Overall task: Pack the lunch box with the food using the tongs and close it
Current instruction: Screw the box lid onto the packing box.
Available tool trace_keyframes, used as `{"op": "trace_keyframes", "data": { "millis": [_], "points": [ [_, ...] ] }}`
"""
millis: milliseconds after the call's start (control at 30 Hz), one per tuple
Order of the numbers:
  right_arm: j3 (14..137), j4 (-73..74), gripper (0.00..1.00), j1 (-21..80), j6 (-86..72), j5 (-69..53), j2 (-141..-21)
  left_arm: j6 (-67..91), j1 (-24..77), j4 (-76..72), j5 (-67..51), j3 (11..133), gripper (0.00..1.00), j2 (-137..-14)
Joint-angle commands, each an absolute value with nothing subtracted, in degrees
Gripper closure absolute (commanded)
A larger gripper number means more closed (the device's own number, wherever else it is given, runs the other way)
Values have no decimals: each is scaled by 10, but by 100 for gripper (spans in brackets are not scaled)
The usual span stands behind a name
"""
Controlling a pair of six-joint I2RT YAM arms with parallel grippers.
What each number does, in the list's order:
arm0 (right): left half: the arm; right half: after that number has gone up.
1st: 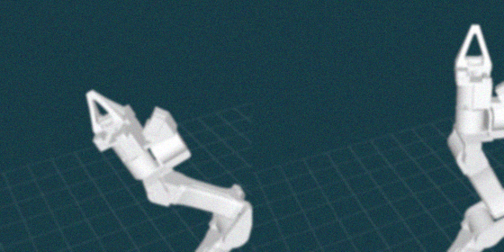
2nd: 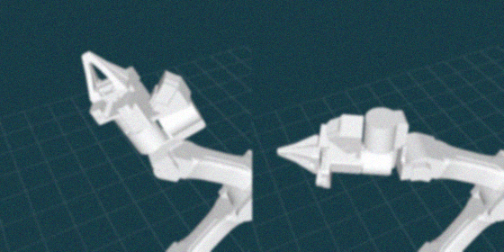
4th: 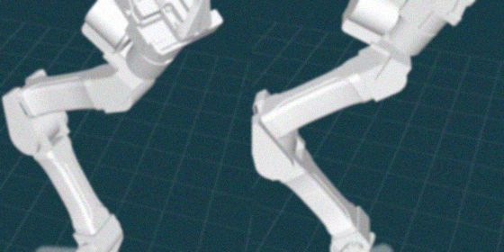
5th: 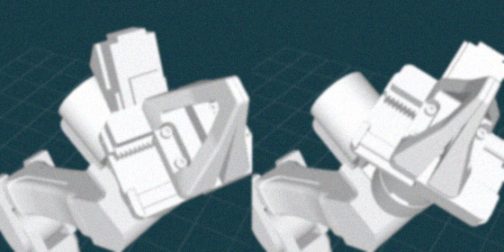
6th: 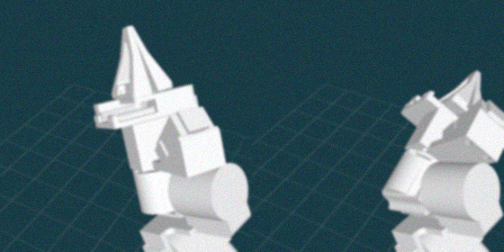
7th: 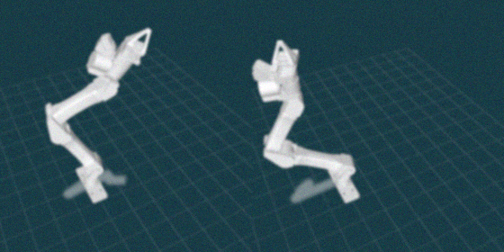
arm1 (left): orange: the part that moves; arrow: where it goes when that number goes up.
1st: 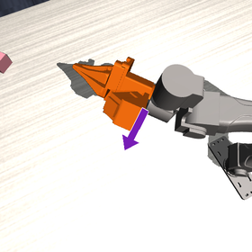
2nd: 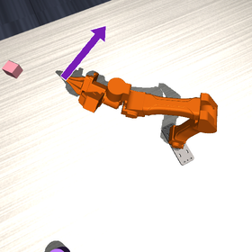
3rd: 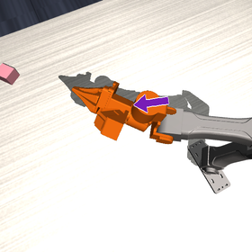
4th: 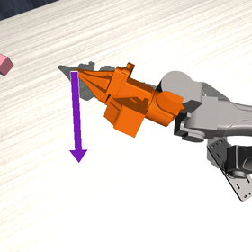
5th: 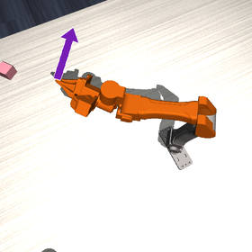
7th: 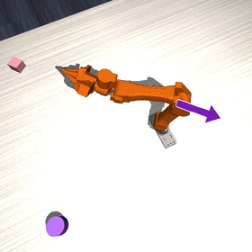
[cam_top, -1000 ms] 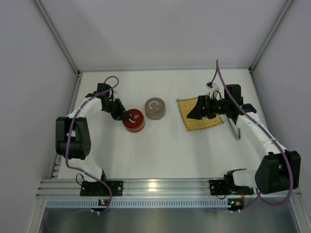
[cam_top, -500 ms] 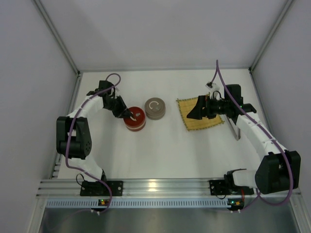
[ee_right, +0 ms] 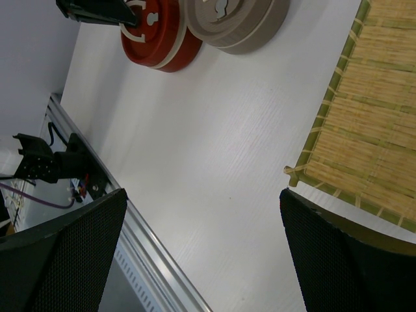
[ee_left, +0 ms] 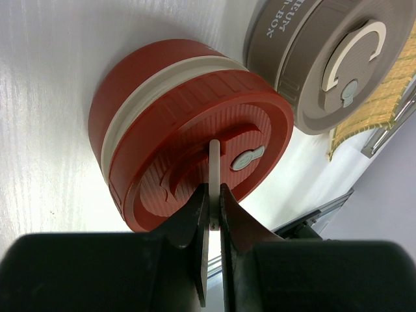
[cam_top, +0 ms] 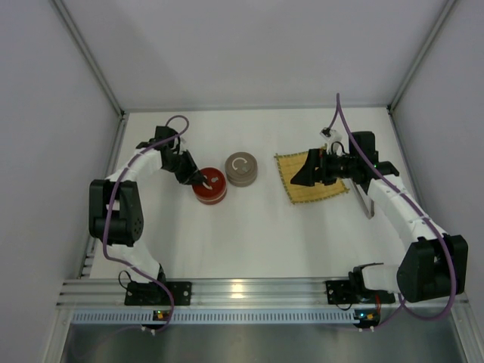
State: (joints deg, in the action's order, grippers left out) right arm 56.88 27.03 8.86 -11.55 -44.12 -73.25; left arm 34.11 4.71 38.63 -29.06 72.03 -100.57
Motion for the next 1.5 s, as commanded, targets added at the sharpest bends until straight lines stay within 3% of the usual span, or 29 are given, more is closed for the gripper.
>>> {"op": "trace_keyframes", "data": {
  "millis": [0, 800, 1467],
  "points": [
    [572, 249, 1, 77, -108, -452, -734, 334, 48, 379, -288, 722, 100, -1007],
    [563, 240, 0, 77, -112, -452, -736, 310, 67, 425, -238, 766, 100, -1002],
    [565, 244, 1, 78, -109, -450, -738, 265, 110, 450, -113, 753, 100, -1021]
  ]
}}
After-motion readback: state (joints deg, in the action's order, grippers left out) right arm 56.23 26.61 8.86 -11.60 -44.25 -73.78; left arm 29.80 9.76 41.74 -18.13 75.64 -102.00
